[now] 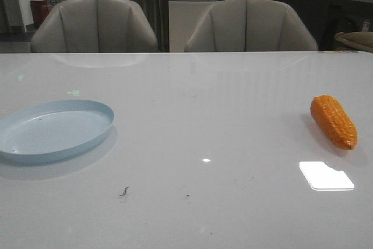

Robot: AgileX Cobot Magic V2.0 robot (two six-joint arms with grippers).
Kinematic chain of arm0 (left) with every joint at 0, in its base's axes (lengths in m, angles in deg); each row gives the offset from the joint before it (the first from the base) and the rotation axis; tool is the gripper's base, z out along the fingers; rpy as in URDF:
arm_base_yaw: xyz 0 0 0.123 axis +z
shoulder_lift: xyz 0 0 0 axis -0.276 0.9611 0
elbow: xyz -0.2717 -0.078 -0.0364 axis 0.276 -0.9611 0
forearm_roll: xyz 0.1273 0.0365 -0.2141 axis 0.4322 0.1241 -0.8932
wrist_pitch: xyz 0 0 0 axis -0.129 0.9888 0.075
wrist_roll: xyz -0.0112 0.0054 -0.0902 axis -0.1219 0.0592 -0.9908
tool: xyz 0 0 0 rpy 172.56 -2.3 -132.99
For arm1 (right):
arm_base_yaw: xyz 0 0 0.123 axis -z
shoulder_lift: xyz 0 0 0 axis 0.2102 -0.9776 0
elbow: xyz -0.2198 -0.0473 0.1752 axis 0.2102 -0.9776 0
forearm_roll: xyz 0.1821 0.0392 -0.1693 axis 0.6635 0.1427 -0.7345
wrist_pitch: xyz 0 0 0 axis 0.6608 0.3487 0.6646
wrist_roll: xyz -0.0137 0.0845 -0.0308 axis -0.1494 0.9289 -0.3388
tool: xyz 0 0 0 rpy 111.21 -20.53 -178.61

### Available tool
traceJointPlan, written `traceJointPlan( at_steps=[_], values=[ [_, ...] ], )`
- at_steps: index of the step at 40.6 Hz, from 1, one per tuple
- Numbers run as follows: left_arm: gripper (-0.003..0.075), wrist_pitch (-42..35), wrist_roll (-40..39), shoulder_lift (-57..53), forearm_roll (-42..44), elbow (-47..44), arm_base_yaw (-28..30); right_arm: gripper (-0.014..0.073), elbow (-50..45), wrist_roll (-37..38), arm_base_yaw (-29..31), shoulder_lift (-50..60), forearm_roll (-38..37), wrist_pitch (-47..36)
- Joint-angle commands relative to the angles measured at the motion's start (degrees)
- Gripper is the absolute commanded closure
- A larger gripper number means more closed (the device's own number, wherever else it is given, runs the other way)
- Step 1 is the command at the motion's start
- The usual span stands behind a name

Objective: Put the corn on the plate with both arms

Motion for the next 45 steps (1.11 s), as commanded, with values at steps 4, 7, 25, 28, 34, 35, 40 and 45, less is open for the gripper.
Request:
traceJointPlan(
  at_steps=[4,7,25,28,34,35,40,45],
  values=[
    [0.0627,-5.23,-0.56,-0.60,-0.57,-2.20,0.00,0.0538,1.18,-0.18,-0.03,1.35,-0.31,-4.72],
    [0.0627,-5.23,-0.56,-0.60,-0.57,-2.20,0.00,0.0538,1.18,-0.18,-0.03,1.35,-0.31,-4.72],
    [0.0627,-5.77,-0.56,-0.60,-1.79,-2.20,0.00,0.0538,1.18,-0.18,-0.03,1.35,-0.31,-4.72],
    [0.0627,-5.90,-0.56,-0.60,-1.79,-2.20,0.00,0.0538,1.18,-0.18,-0.03,1.35,-0.31,-5.00],
    [0.0627,-6.87,-0.56,-0.60,-1.89,-2.20,0.00,0.0538,1.18,-0.18,-0.03,1.35,-0.31,-5.12],
    [0.0627,-7.54,-0.56,-0.60,-1.89,-2.20,-0.11,0.0538,1.18,-0.18,-0.03,1.35,-0.31,-5.19],
    [0.0627,-13.01,-0.56,-0.60,-1.89,-2.09,0.00,0.0538,1.18,-0.18,-0.03,1.35,-0.31,-6.76],
    [0.0627,-18.94,-0.56,-0.60,-1.89,-1.84,-0.11,0.0538,1.18,-0.18,-0.03,1.35,-0.31,-10.95]
  ],
)
